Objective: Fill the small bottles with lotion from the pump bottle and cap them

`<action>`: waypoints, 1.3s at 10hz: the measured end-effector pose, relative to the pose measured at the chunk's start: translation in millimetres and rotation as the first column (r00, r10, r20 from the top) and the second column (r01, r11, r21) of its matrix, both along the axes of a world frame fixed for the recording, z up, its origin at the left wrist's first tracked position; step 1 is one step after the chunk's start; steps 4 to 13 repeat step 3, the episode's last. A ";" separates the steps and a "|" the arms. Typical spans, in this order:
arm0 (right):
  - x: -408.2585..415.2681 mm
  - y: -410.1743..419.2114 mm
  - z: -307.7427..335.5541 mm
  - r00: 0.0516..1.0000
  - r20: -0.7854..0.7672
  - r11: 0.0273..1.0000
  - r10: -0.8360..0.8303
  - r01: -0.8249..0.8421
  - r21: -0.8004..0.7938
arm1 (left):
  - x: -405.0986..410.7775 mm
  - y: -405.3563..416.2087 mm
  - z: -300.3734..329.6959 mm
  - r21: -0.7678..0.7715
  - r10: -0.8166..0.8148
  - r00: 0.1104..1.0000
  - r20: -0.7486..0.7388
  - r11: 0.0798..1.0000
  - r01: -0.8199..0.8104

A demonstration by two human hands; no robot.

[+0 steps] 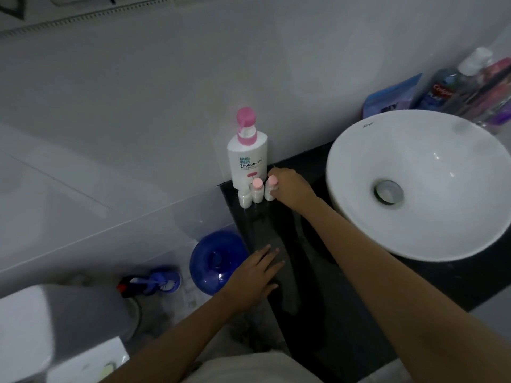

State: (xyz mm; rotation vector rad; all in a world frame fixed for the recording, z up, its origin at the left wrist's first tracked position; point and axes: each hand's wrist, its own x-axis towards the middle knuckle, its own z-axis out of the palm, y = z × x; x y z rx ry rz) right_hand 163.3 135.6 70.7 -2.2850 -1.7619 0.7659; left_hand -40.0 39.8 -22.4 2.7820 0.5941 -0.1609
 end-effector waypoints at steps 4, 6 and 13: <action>-4.6 -39.6 12.8 0.983 -0.144 0.989 -0.117 0.128 0.073 | 3.5 0.0 1.2 0.044 -0.021 0.999 0.027 0.999 0.020; -4.6 -39.6 12.8 0.983 -0.144 0.989 -0.117 0.128 0.073 | 3.5 0.0 1.2 0.044 -0.021 0.999 0.027 0.999 0.020; -4.6 -39.6 12.8 0.983 -0.144 0.989 -0.117 0.128 0.073 | 3.5 0.0 1.2 0.044 -0.021 0.999 0.027 0.999 0.020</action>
